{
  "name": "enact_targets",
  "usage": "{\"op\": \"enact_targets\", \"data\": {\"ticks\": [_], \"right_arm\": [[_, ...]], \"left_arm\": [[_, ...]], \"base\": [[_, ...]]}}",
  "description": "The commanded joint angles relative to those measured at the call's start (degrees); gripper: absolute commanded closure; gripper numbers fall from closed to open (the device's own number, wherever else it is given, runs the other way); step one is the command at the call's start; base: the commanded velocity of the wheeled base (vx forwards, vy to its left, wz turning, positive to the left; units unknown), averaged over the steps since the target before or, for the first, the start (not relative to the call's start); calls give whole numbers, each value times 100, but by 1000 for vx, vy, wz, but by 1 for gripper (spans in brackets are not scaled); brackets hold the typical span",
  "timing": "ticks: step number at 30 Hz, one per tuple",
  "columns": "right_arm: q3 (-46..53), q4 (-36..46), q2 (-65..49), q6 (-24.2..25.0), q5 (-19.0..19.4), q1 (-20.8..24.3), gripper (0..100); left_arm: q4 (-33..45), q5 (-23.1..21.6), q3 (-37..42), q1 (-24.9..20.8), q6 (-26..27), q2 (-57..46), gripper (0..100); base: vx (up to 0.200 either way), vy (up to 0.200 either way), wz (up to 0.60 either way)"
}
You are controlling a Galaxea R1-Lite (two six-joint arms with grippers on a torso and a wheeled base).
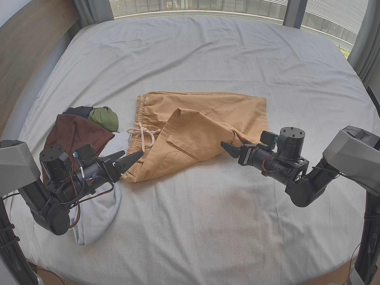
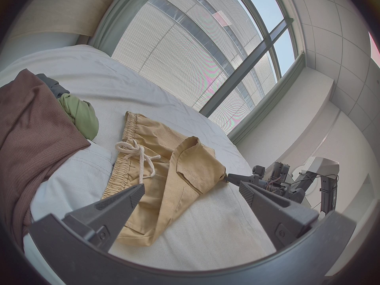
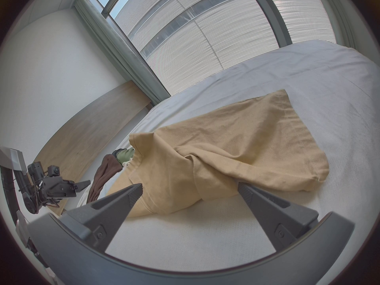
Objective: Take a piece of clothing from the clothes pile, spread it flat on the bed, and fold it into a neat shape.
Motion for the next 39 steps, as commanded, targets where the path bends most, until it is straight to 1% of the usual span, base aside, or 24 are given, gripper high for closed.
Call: {"op": "enact_targets", "data": {"ticks": [1, 9, 20, 30, 31, 39], "right_arm": [[-14, -4, 210, -3, 4, -3, 0], [-22, -188, 500, -3, 4, -3, 0], [-5, -197, 473, -3, 4, -91, 0], [-348, -390, 799, -3, 4, -73, 0], [-356, -417, 807, -3, 13, -73, 100], [-348, -584, 799, 5, 30, -56, 100]], "left_arm": [[-3, -1, -3, 3, -4, -11, 0], [-3, -1, -3, 12, -4, -20, 0], [-3, -1, -3, 3, -4, -20, 0], [-3, -1, 6, 3, -4, -28, 0], [-3, -1, 6, 3, -4, -28, 0], [-3, -1, 6, -14, -4, -11, 0]], "base": [[0, 0, 0], [0, 0, 0], [0, 0, 0], [0, 0, 0], [0, 0, 0], [0, 0, 0]]}}
